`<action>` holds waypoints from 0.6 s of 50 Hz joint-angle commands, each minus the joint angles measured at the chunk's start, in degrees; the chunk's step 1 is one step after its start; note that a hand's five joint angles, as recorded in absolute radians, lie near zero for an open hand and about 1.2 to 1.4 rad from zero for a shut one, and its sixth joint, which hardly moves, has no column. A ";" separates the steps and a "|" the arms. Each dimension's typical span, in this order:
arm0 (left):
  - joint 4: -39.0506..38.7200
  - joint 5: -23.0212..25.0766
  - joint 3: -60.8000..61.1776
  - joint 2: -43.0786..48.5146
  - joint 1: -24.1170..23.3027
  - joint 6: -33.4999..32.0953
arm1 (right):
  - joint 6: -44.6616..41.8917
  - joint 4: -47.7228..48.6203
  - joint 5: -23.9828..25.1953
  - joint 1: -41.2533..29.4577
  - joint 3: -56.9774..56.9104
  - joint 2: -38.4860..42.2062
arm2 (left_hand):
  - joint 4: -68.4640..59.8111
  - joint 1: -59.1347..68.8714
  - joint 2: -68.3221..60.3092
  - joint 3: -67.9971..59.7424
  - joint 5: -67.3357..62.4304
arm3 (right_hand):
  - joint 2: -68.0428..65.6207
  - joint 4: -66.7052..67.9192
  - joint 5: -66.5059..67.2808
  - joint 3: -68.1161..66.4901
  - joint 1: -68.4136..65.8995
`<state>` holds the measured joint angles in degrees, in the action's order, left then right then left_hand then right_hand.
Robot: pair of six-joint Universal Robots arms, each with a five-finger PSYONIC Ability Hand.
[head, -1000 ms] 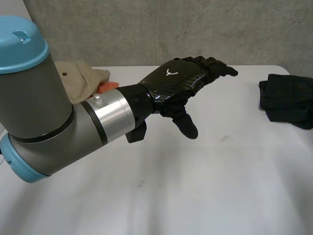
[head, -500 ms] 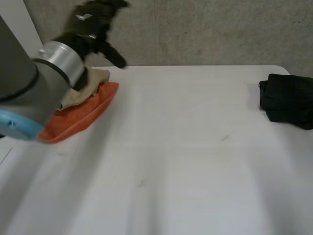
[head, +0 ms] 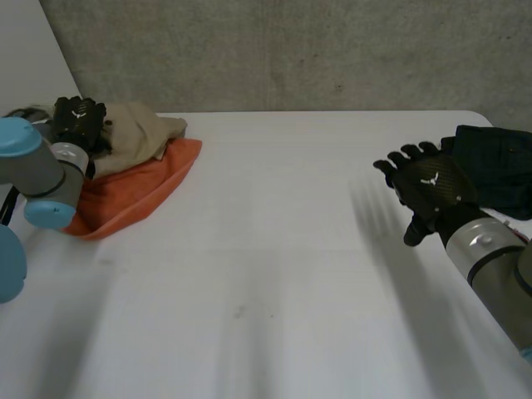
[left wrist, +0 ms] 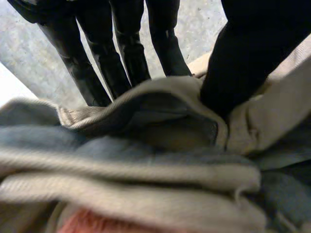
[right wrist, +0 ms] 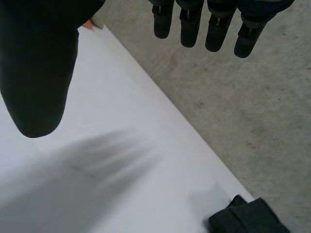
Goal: Fold the laundry.
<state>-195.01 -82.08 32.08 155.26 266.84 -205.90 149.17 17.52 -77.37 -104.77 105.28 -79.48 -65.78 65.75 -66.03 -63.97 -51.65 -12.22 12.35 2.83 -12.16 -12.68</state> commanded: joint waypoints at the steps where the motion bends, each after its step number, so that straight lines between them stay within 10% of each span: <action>1: -0.11 -3.78 4.29 -11.10 -5.35 3.13 | 0.16 0.24 0.11 0.53 1.07 -0.68 | -14.22 14.25 -13.97 -16.03 -18.35 | 2.22 -2.35 -2.83 2.16 2.68; 14: -0.55 -2.83 32.40 -42.93 -26.07 25.79 | 1.56 0.32 -1.28 1.32 0.81 -2.61 | -14.22 14.25 -13.97 -16.03 -18.35 | 2.22 -2.35 -2.83 2.16 2.68; 27: 5.85 -1.85 40.61 -29.06 -50.18 29.59 | 3.41 0.24 -3.31 5.63 0.63 -3.66 | -14.22 14.25 -13.97 -16.03 -18.35 | 2.22 -2.35 -2.83 2.16 2.68; 28: 6.82 -2.12 40.52 -28.53 -50.53 29.59 | 3.41 0.24 -3.14 5.89 0.81 -3.58 | -12.07 12.11 -11.83 -13.89 -16.21 | 2.22 -2.35 -2.83 2.16 2.68; 30: 9.11 -3.34 40.08 -28.43 -50.45 29.42 | 3.41 0.24 -3.05 5.90 1.07 -3.58 | 35.90 -35.87 36.15 34.09 31.77 | 2.22 -2.35 -2.83 2.16 2.68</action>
<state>-191.44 -83.79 73.30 121.48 219.42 -176.17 152.36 17.79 -80.86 -99.82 105.92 -83.19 -62.75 59.68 -61.50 -62.29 -51.40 -12.22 12.36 2.82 -12.16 -12.68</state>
